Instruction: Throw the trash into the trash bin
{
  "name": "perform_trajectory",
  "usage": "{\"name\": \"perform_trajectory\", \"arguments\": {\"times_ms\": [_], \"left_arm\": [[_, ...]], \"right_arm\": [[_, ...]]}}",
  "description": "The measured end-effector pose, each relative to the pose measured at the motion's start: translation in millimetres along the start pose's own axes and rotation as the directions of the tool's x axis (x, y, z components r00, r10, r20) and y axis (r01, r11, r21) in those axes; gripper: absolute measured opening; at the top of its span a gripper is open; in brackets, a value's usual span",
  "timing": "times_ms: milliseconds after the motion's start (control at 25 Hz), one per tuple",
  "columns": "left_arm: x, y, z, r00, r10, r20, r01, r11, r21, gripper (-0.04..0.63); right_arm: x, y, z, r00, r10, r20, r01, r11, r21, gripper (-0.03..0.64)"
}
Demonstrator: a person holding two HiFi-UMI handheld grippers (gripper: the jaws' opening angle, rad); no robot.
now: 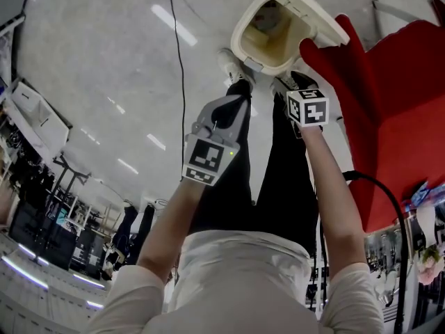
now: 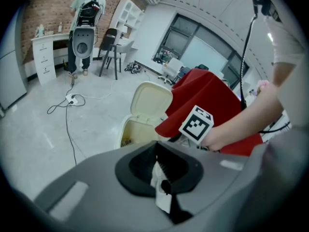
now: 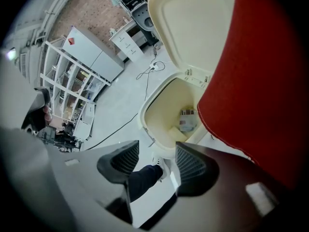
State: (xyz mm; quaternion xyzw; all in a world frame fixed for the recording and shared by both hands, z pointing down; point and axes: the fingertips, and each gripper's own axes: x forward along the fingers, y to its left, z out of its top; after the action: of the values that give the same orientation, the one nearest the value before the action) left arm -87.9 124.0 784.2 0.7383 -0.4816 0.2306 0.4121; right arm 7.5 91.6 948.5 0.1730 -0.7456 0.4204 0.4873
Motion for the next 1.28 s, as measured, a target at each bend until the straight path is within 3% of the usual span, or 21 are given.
{"name": "perform_trajectory", "arguments": {"times_ms": [520, 840, 960, 1280], "left_arm": [[-64.4, -35.3, 51.9, 0.999, 0.019, 0.033, -0.020, 1.000, 0.022, 0.005], [-109.2, -61.3, 86.7, 0.999, 0.022, 0.043, -0.022, 1.000, -0.002, 0.005], [-127.1, -72.2, 102.0, 0.998, 0.013, 0.060, -0.013, 1.000, -0.007, 0.005], [-155.7, -110.2, 122.3, 1.000, 0.000, 0.029, -0.003, 0.994, 0.105, 0.005]], "right_arm": [[-112.6, 68.5, 28.4, 0.995, 0.030, 0.092, -0.022, 0.996, -0.085, 0.235], [-198.8, 107.6, 50.6, 0.977, 0.061, 0.206, -0.040, 0.993, -0.107, 0.097], [-227.6, 121.2, 58.7, 0.971, 0.061, 0.230, -0.025, 0.988, -0.155, 0.091], [-291.8, 147.0, 63.5, 0.954, 0.098, 0.282, -0.026, 0.968, -0.248, 0.029]]}}
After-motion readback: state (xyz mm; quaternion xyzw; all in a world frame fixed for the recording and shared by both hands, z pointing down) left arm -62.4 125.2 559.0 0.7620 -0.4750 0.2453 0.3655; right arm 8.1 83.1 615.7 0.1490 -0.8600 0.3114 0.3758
